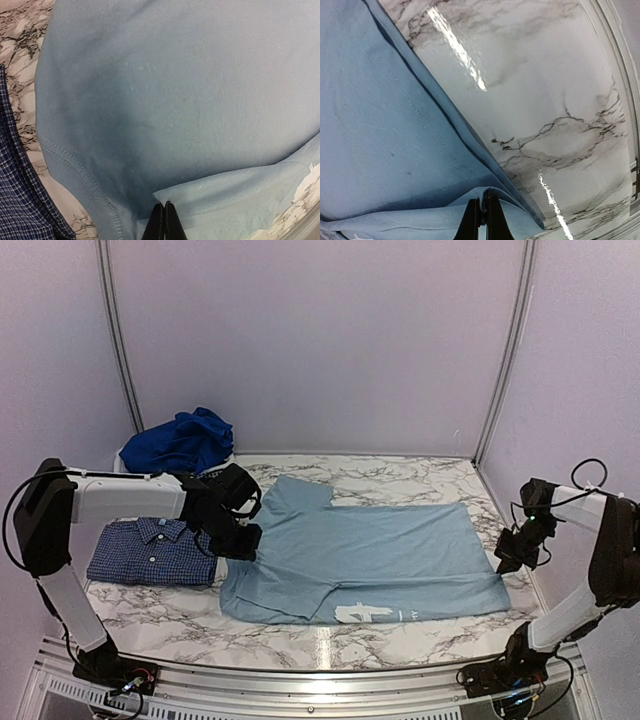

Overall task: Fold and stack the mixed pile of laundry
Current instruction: Adjust the 1/3-folded T-shirt at the center of the board.

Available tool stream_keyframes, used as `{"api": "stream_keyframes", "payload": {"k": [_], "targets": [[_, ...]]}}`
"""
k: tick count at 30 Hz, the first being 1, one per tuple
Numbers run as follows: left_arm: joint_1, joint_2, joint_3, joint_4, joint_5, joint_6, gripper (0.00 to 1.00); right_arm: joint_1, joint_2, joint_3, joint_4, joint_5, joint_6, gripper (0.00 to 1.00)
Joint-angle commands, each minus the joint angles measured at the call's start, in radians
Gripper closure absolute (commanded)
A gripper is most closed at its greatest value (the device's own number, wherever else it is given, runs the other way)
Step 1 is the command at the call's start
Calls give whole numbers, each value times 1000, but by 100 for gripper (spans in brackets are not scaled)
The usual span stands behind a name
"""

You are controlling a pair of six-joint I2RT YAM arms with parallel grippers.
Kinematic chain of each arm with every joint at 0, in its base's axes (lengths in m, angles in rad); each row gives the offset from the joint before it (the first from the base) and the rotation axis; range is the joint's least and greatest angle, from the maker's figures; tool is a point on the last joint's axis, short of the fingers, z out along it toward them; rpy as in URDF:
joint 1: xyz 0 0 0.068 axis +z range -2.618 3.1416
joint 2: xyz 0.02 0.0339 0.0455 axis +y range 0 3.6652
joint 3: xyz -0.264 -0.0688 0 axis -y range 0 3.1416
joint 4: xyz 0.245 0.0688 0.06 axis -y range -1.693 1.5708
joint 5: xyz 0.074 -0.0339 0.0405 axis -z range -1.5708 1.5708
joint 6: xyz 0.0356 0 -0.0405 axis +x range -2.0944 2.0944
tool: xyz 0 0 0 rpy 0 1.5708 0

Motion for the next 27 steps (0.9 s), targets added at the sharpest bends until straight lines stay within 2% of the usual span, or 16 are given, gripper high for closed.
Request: {"api": "stream_keyframes", "payload": {"k": [1,8,9,10,13,15,16,21,27], "targets": [[13,-58,-22,-11,-71,-26,100,-8,-10,73,-10,14,4,100],[27,-18,-11,-2,-76,-18,100,-8,52,56,45,-9,-4,100],[27,-6,-3,-3,-72,-15,100,-8,60,55,51,-14,-6,97],[27,2,2,-4,-74,-14,98,-8,66,57,57,-22,-7,89],[29,-11,-2,0,-105,-23,66,-8,58,75,59,-46,-11,67],[28,-48,-14,-2,-121,-14,54,-8,34,98,49,-50,-28,57],[28,-72,-20,-2,-114,-7,51,-8,24,112,42,-53,-40,54],[5,-188,-76,-7,25,6,49,0,-53,112,21,-154,-78,53],[-87,-223,-158,-3,122,-87,49,76,-135,34,65,-301,-50,53]]}}
